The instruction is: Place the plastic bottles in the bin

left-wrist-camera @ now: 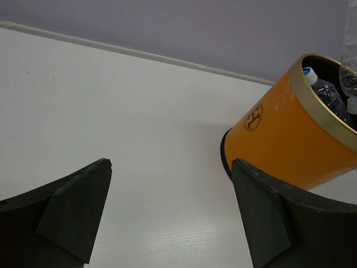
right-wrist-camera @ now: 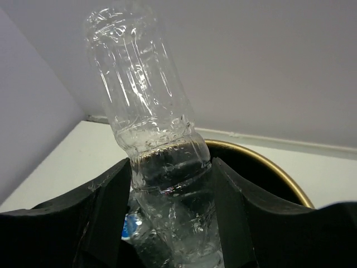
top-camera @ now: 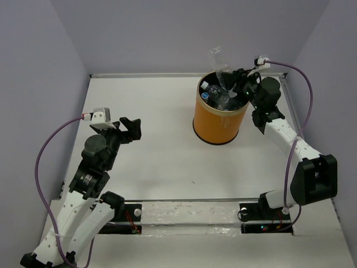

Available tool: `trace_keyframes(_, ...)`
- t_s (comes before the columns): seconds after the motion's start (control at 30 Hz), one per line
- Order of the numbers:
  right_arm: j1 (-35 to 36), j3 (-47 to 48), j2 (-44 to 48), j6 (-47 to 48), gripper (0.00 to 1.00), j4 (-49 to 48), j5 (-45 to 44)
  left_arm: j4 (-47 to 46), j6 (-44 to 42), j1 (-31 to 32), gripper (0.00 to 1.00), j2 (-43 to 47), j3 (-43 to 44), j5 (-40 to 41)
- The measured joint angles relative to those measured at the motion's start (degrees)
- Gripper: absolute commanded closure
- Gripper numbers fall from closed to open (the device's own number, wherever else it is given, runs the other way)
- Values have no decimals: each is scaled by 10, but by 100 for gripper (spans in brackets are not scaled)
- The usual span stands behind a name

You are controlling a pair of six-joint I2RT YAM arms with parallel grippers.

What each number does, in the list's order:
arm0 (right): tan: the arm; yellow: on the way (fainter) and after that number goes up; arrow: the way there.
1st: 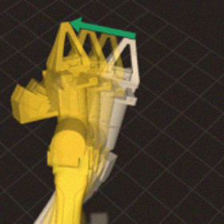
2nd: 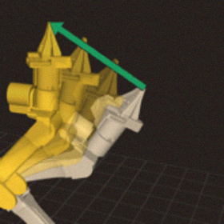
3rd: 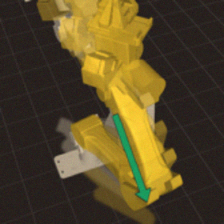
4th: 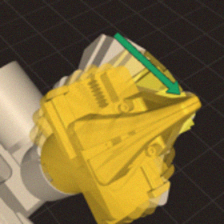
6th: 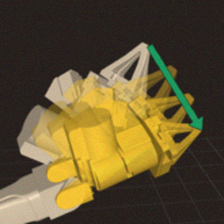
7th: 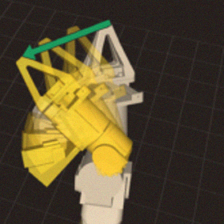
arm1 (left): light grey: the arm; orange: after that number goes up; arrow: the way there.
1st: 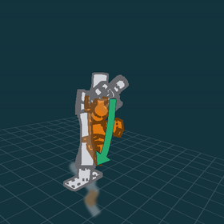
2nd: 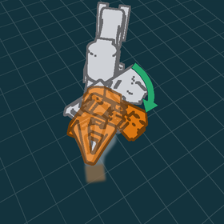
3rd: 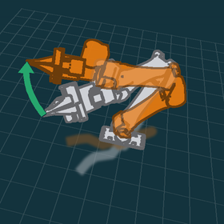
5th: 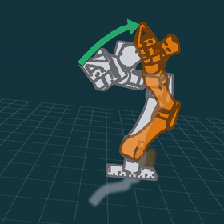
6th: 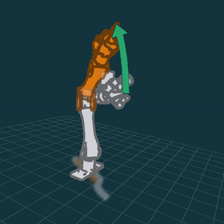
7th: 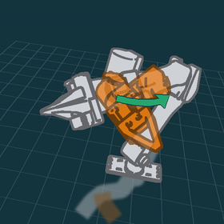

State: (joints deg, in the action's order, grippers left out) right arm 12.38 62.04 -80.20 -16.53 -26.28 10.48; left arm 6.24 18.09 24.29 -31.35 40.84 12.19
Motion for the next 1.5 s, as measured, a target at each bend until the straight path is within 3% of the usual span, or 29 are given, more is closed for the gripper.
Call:
trace_keyframes(0.43,0,-70,-10,181,78,-68,-41,0,-1,0,3,-1,0,-4)
trace_keyframes(0.5,0,-81,-10,185,66,-88,-38,0,-2,0,3,-1,0,-4)
trace_keyframes(0.57,0,-92,-5,183,47,-97,-35,0,-2,0,3,-1,0,-4)
trace_keyframes(0.6,0,-99,0,182,32,-101,-33,0,-2,0,3,-1,0,-4)
trace_keyframes(0.67,-1,-109,8,172,20,-105,-30,0,-2,0,3,-1,0,-4)
trace_keyframes(0.8,-3,-119,24,150,14,-104,-20,0,-3,0,3,-5,0,-2)
trace_keyframes(0.9,-3,-129,49,132,2,-102,-9,0,-3,0,3,-4,0,3)
trace_keyframes(1.3,-3,-187,230,21,0,-96,20,0,-10,0,1,30,0,17)
trace_keyframes(1.5,-3,-160,388,-39,0,63,-3,-15,-10,0,1,82,-1,-6)
